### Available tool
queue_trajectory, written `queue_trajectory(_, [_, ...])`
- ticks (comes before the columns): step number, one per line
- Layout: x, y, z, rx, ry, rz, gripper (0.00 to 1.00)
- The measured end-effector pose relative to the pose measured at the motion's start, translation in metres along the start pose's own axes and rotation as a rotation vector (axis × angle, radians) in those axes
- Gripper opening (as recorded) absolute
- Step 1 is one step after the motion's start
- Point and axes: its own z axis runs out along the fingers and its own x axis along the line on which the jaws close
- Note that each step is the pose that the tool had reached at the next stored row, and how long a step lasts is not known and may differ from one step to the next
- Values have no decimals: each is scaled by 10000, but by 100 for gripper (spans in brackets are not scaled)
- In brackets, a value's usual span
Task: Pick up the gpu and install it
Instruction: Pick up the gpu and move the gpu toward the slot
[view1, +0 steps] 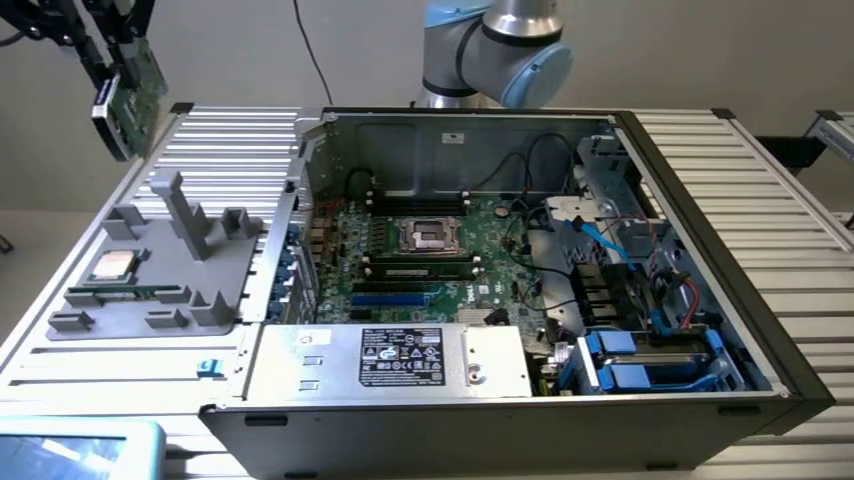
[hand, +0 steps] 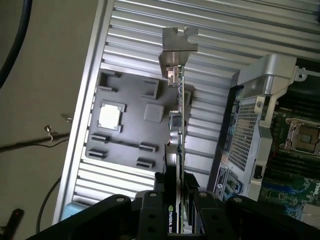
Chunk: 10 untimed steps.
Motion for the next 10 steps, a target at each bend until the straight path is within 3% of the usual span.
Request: queue_trajectory(10, [0,0,0,68,84,-1807,25])
